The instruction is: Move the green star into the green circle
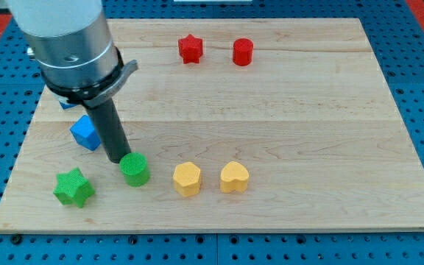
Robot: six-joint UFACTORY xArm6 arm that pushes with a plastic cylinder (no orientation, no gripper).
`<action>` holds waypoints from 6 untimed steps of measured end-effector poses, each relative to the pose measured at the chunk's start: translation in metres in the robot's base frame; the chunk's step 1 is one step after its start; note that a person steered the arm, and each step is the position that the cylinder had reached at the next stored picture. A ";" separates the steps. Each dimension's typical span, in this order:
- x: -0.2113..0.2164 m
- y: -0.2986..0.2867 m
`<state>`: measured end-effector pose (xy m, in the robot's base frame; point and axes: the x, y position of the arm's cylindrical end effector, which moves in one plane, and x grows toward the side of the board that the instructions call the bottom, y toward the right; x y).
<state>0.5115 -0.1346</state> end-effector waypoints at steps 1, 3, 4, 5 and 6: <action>0.000 -0.002; 0.012 -0.062; 0.016 -0.120; 0.047 -0.132; 0.068 -0.100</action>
<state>0.5798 -0.2346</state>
